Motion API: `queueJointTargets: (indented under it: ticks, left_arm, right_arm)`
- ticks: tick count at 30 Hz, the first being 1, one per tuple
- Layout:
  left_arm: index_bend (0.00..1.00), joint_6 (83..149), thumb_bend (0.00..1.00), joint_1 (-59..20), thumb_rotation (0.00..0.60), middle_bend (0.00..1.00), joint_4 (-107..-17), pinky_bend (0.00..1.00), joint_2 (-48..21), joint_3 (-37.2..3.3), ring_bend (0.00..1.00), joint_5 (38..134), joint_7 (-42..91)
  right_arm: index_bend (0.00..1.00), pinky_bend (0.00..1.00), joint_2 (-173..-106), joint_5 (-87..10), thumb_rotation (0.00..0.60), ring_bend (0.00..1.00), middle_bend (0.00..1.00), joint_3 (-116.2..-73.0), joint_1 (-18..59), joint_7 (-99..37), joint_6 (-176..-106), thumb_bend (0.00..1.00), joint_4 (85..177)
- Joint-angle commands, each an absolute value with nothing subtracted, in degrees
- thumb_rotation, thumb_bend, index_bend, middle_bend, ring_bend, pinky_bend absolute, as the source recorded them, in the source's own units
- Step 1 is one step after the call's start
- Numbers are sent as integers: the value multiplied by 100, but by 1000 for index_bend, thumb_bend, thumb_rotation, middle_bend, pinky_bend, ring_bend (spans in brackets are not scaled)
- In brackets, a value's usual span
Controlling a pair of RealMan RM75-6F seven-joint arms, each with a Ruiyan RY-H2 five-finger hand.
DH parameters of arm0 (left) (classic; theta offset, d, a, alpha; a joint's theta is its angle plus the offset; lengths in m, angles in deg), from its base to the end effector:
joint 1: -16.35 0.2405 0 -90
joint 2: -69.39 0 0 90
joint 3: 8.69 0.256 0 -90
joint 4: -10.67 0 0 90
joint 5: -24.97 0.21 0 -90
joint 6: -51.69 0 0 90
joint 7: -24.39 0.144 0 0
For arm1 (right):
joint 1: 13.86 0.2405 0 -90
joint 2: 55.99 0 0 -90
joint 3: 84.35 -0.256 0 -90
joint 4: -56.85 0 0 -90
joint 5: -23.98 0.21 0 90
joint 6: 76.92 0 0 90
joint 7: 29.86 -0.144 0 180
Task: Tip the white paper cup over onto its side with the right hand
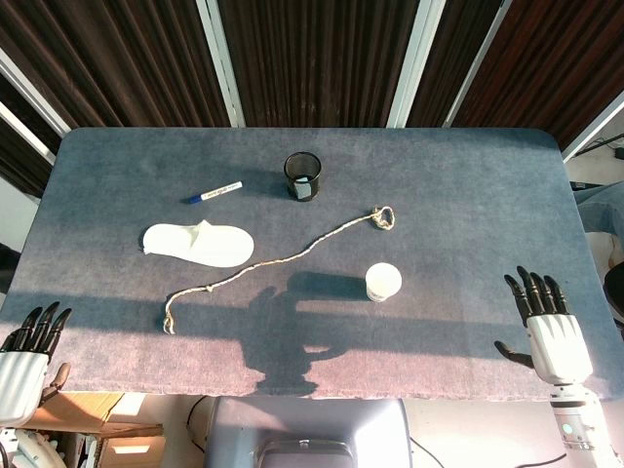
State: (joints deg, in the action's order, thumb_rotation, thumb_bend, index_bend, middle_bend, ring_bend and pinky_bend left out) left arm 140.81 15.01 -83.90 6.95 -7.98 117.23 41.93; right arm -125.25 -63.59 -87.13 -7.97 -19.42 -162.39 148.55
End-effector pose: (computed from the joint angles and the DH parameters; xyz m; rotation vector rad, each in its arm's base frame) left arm -0.3020 0.1483 0.1598 -1.5213 -0.6575 -0.7007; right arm -0.2974 -0.1855 0.1306 1.4506 -0.7965 0.8604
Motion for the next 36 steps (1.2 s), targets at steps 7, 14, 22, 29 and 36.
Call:
queueJointTargets:
  ticks: [7,14,22,29,36]
  left_arm:
    - [36,14067,340,1504,600,55,-8451,290,745,-786,47,11705,4187]
    - [63,14055,341,1506,600,80,-8472,292,794,-778,49,11694,4083]
    - [98,14184,341,1548,600,104,-8470,291,852,-803,55,11717,3884]
    - [123,14253,343,1569,600,116,-8457,290,881,-809,63,11756,3773]
    - [147,14316,343,1590,600,121,-8429,291,900,-816,66,11787,3654]
  right_arm:
    - [18,83,-12577,-6430,600,0,0,-8745,-719,-2064,-16178,83,14753]
    - [0,105,-12683,-6661,600,0,0,-8774,-367,-3311,-15807,83,14435]
    - [4,141,-13075,-6484,600,0,33,-8950,241,-4179,-14981,83,13964]
    - [33,148,-13603,-6406,600,2,64,-9007,742,-4736,-14349,83,13506]
    - [79,176,-14142,-6381,600,42,114,-9111,912,-4987,-14464,87,12993]
